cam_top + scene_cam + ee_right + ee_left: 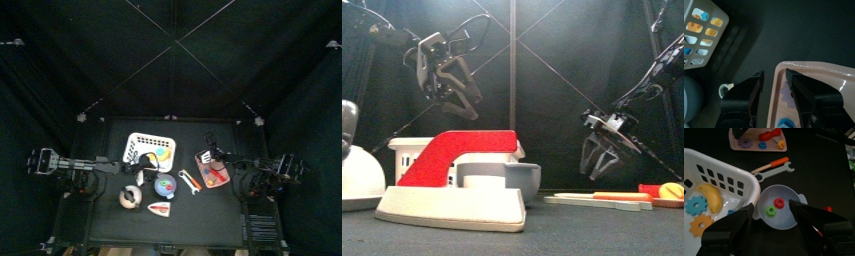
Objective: Grab orange gear
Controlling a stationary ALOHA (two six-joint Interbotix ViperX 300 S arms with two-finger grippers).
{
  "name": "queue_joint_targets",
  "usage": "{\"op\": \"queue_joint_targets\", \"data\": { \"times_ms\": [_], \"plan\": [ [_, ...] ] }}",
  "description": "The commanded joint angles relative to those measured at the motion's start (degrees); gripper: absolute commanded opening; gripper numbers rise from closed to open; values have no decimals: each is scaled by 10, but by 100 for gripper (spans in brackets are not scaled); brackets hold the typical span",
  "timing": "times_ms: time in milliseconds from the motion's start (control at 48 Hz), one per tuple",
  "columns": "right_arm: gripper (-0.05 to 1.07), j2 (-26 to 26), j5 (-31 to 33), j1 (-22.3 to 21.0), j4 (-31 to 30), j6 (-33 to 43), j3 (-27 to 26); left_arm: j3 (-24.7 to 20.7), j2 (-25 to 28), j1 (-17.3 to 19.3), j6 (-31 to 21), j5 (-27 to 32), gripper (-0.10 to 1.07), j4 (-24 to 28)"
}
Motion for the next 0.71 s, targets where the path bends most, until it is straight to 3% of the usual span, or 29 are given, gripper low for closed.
{"op": "queue_joint_targets", "data": {
  "times_ms": [0, 312, 583, 688],
  "plan": [
    [79, -9, -2, 4, -5, -1, -13, -7, -5, 14, 0, -1, 93, -2],
    [79, -12, -1, 10, -36, 1, -12, -33, 39, 135, 5, 68, 94, -7],
    [79, -13, -1, 12, -42, 1, -11, -86, 127, 166, 8, 171, 95, 86],
    [79, -11, -1, 16, -41, 2, -10, -111, 157, 170, 8, 216, 95, 95]
  ]
}}
